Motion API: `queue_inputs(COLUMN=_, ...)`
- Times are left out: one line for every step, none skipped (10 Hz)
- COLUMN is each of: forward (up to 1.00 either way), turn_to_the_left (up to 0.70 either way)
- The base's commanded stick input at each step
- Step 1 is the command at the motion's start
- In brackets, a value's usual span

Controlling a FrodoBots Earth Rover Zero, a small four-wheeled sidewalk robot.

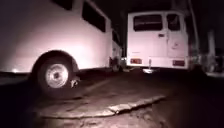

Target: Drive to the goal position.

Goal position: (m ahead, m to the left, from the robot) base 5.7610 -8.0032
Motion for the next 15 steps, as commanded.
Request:
queue_inputs(forward=0.81, turn_to_the_left=-0.33)
queue_inputs(forward=0.8, turn_to_the_left=-0.32)
queue_inputs(forward=0.46, turn_to_the_left=-0.71)
queue_inputs(forward=0.0, turn_to_the_left=-1.0)
queue_inputs(forward=0.0, turn_to_the_left=-1.0)
queue_inputs(forward=0.0, turn_to_the_left=-1.0)
queue_inputs(forward=0.0, turn_to_the_left=-1.0)
queue_inputs(forward=0.0, turn_to_the_left=-1.0)
queue_inputs(forward=0.0, turn_to_the_left=-1.0)
queue_inputs(forward=0.0, turn_to_the_left=-1.0)
queue_inputs(forward=0.0, turn_to_the_left=-1.0)
queue_inputs(forward=0.0, turn_to_the_left=-1.0)
queue_inputs(forward=0.0, turn_to_the_left=-1.0)
queue_inputs(forward=0.0, turn_to_the_left=-1.0)
queue_inputs(forward=0.0, turn_to_the_left=-1.0)
